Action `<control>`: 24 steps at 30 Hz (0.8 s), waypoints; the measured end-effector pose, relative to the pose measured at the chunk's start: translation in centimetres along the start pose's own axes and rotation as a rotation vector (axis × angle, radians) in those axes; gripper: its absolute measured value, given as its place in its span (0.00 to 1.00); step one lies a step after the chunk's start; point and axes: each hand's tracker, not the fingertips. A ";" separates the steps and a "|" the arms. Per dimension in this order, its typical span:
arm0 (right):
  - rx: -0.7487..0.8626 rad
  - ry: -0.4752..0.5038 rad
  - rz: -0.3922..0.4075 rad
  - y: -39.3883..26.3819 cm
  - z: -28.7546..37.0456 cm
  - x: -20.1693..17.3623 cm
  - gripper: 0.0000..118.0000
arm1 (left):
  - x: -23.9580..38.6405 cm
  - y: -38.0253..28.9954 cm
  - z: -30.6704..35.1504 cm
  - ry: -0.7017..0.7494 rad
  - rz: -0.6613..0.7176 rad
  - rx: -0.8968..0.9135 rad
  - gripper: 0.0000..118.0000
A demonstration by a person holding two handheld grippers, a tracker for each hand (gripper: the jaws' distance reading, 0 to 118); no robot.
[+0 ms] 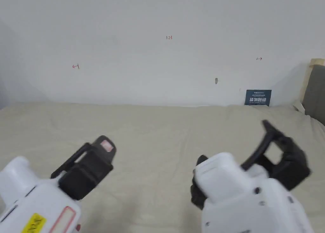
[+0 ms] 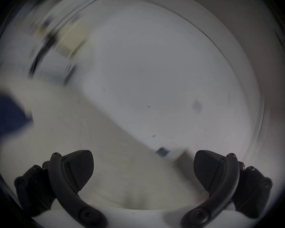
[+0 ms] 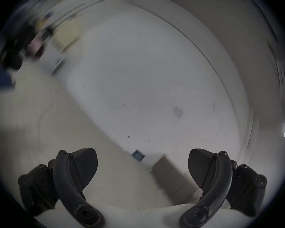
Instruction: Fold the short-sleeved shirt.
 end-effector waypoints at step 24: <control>-0.210 0.189 -1.258 -9.1 -1.3 3.9 0.95 | 7.0 -4.9 -0.7 0.204 -1.192 0.060 1.00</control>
